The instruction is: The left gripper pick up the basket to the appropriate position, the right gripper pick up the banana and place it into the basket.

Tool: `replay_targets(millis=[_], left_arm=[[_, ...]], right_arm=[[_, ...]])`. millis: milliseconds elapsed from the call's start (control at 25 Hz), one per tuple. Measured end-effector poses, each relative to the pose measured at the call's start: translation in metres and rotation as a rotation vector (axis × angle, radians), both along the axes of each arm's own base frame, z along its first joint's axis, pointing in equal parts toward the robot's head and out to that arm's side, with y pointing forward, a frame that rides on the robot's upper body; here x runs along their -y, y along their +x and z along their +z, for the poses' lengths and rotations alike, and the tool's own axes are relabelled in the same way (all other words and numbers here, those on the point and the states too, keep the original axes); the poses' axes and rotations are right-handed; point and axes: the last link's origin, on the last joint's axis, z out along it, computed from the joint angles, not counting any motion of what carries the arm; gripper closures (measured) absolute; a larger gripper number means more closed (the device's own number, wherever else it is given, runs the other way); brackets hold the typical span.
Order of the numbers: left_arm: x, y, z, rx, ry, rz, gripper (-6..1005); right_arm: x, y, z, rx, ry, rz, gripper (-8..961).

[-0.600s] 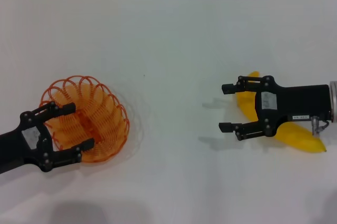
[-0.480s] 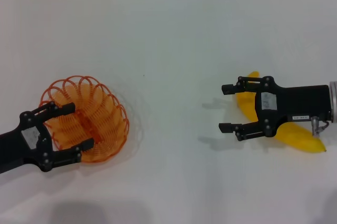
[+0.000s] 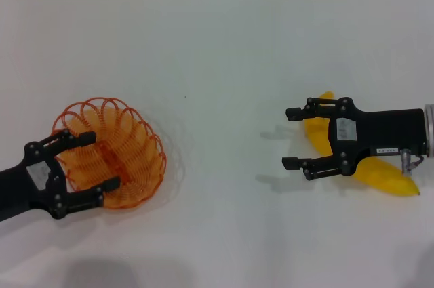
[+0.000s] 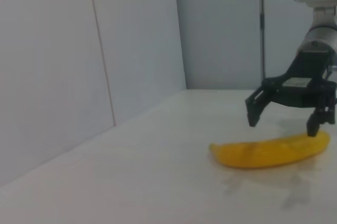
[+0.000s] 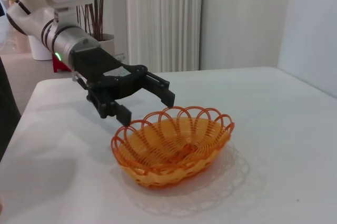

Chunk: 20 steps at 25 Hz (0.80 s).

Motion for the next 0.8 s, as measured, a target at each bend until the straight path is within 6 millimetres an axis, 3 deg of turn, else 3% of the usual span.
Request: replay_targets(millis=[200, 480, 800], left_arm=[[-0.013, -0.003, 0.019, 0.028, 0.046, 0.096, 122], [-0.067, -0.002, 0.07, -0.029, -0.03, 0.454, 121], [-0.105, 0.021, 0.089, -0.233, -0.126, 0.437, 121]], right_arm=[[0.0, 0.0, 0.0, 0.002, 0.0, -0.002, 74], [0.0, -0.001, 0.0, 0.0, -0.003, 0.004, 74], [-0.002, -0.003, -0.001, -0.001, -0.009, 0.009, 74]])
